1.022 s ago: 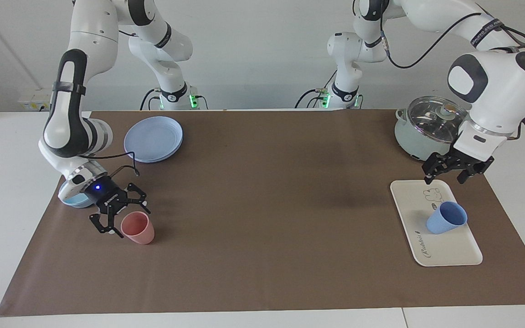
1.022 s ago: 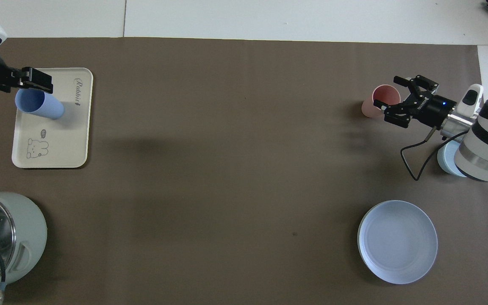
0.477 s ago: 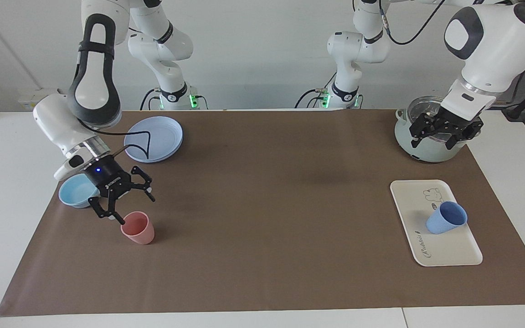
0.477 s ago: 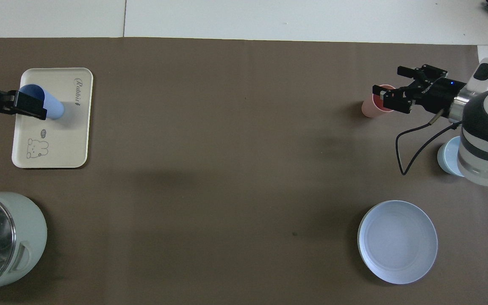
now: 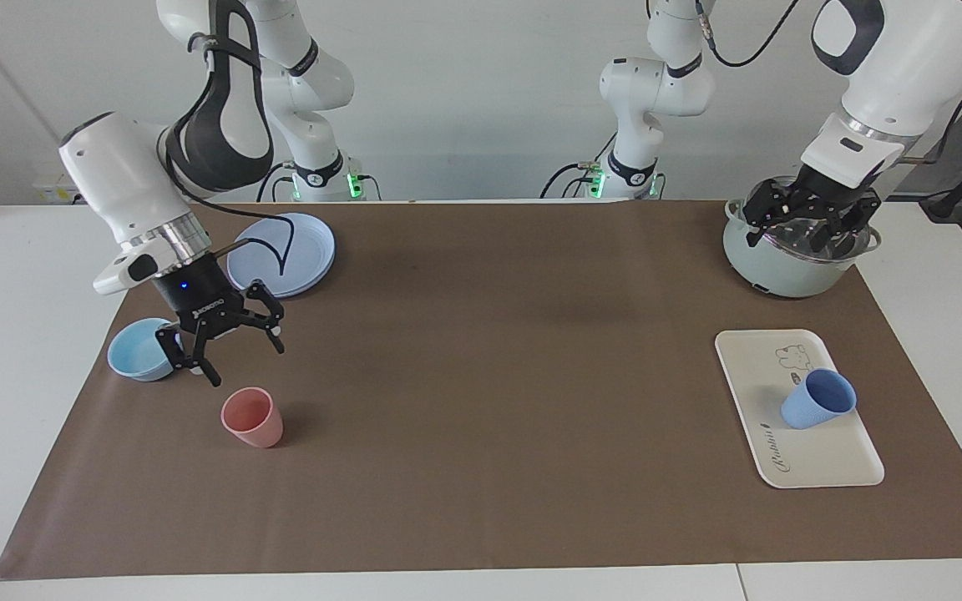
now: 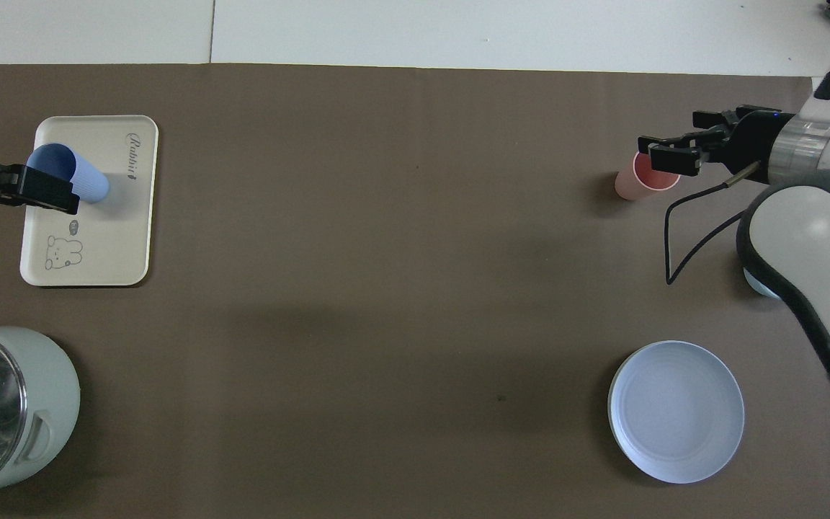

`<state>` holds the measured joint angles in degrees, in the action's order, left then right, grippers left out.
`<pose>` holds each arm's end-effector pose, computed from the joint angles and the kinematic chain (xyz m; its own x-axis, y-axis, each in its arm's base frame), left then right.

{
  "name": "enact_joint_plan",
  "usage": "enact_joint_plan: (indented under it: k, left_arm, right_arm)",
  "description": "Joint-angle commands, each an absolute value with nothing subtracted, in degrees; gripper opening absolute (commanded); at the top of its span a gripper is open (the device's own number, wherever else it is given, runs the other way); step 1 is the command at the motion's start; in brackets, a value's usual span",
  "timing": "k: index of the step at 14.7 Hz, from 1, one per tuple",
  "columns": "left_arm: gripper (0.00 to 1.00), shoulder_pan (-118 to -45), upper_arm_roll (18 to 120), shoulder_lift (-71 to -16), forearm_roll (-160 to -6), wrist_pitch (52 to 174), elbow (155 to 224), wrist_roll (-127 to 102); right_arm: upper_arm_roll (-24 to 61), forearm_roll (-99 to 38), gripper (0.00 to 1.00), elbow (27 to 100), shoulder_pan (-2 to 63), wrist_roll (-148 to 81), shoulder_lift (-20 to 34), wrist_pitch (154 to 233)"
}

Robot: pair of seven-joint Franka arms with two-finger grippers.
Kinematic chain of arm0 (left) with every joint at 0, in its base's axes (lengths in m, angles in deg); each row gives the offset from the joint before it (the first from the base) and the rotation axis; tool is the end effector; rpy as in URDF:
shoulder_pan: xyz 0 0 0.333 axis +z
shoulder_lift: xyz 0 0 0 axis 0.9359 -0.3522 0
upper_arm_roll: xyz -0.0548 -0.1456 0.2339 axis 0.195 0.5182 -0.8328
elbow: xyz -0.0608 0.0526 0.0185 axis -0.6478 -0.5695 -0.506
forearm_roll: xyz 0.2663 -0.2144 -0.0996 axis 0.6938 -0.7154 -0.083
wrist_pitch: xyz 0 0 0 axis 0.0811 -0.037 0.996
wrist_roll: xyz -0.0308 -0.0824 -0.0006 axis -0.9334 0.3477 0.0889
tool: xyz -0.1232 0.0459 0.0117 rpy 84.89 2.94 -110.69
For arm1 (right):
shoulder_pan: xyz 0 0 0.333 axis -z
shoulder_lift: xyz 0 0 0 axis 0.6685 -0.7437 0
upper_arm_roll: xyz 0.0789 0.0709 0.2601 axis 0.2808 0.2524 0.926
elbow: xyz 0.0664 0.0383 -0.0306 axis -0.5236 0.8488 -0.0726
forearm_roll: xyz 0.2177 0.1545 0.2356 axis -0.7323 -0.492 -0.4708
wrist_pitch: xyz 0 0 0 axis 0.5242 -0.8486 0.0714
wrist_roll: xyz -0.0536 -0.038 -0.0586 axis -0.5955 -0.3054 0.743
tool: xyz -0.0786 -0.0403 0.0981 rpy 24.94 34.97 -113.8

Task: Place cup on tray

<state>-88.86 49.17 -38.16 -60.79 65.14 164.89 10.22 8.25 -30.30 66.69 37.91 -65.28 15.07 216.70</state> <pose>0.5388 -0.0373 0.5671 0.9834 -0.1784 0.0334 -0.1793 -0.9834 0.0280 0.6052 0.0220 0.4604 0.7757 0.2814 0.5648 0.4148 -0.9019 -0.1204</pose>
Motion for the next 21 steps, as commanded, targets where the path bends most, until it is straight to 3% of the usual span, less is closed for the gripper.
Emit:
enact_joint_plan:
  k: [1, 8, 13, 18, 21]
  left_arm:
    - [1.0, -88.7, 52.0, -36.0, -58.9, 64.6, 166.6, 7.5]
    - [1.0, -73.7, 65.7, -35.6, -58.7, 64.7, 167.4, 7.1]
    - [1.0, -72.4, 66.4, -33.5, -57.8, 62.5, 171.1, 7.1]
    - [1.0, -72.2, 66.5, -31.4, -56.8, 61.1, 174.9, 7.0]
    - [1.0, -72.5, 66.6, -29.9, -55.4, 61.6, 177.5, 7.0]
  right_arm:
    - [8.0, -24.6, 1.0, 67.1, 37.5, -57.7, 17.3, 213.4]
    - [7.9, -7.3, 1.0, 65.7, 37.5, -38.6, 21.2, 201.9]
    - [8.7, 2.9, 1.0, 56.2, 37.3, -23.4, 21.6, 180.9]
    - [9.5, 2.5, 1.0, 52.6, 37.3, -18.4, 22.2, 169.9]
    - [9.9, 2.0, 1.0, 54.3, 37.5, -14.5, 24.5, 169.3]
